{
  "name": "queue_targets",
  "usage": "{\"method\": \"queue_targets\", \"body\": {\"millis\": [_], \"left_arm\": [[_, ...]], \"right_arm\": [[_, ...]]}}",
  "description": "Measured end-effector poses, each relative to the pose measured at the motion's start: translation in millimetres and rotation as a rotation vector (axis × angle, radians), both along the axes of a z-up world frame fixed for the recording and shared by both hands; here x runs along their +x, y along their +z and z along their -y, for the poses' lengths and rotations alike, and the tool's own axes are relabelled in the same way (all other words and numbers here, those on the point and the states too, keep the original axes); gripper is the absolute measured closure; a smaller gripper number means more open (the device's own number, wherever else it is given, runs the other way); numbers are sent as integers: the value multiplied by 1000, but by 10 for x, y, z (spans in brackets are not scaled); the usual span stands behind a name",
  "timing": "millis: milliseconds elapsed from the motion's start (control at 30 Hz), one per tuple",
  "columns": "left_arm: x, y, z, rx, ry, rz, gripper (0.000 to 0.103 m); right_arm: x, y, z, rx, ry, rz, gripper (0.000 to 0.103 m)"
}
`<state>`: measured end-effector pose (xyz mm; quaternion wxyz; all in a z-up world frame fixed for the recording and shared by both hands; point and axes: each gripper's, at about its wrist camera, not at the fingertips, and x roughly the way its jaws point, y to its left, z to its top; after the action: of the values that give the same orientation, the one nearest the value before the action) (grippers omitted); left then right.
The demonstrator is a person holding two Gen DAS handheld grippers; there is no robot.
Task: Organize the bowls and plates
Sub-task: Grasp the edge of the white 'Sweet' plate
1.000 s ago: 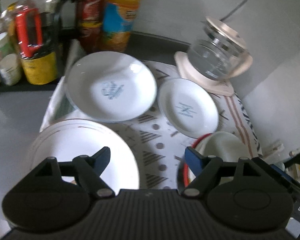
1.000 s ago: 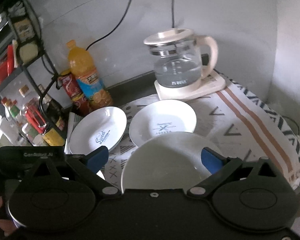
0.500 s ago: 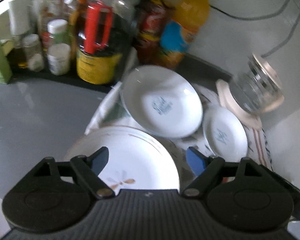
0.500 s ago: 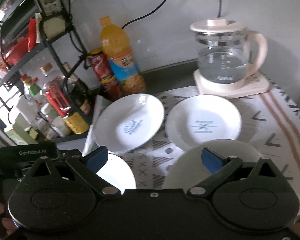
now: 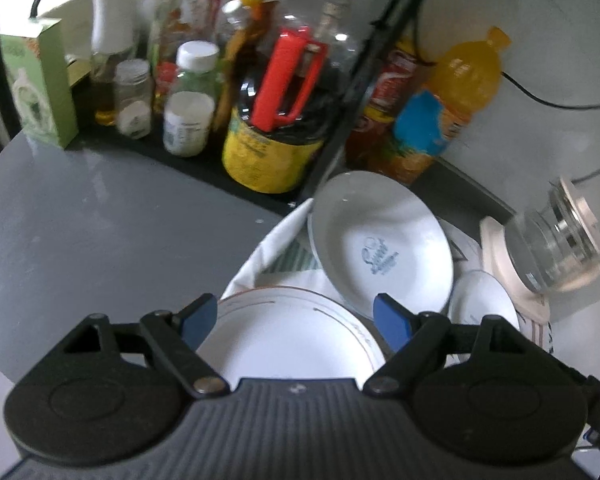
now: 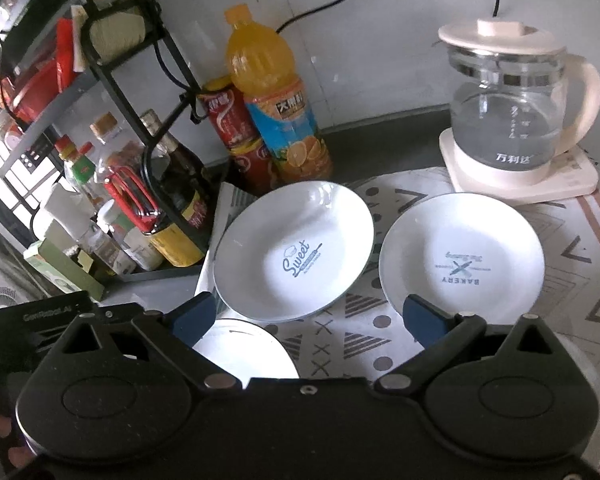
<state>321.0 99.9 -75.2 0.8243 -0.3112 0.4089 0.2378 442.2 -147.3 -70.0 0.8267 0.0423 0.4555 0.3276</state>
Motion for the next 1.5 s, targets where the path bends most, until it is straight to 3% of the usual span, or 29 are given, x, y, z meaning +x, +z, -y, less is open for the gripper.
{"method": "queue_targets", "body": {"millis": [233,433,700,900,1133,1200,1500], "left_arm": [[-16,-89,-137,-28,51,3,19],[61,-200,-214,-77,75,37,23],[306,-434,-288,-162,91,70,42],[534,-666,-337,-224,100,70,56],[776,-858,-361,-236,84,54,61],[838,-896,-364,-233,85,45,61],[1022,-1078,-397,-255,101,24,74]], "right_arm": [[161,-126,-200,-17,35,-55,4],[331,-288,-358,-49,29,-112,15],[657,-568,-406,-33,-54,-288,36],[823,-761,-483,-76,-117,-372,44],[939,-1000,-527,-103,-176,-474,56],[968,-1068,-550,-106,-187,-497,64],[1049,-1295,-657,-107,-233,-579,73]]}}
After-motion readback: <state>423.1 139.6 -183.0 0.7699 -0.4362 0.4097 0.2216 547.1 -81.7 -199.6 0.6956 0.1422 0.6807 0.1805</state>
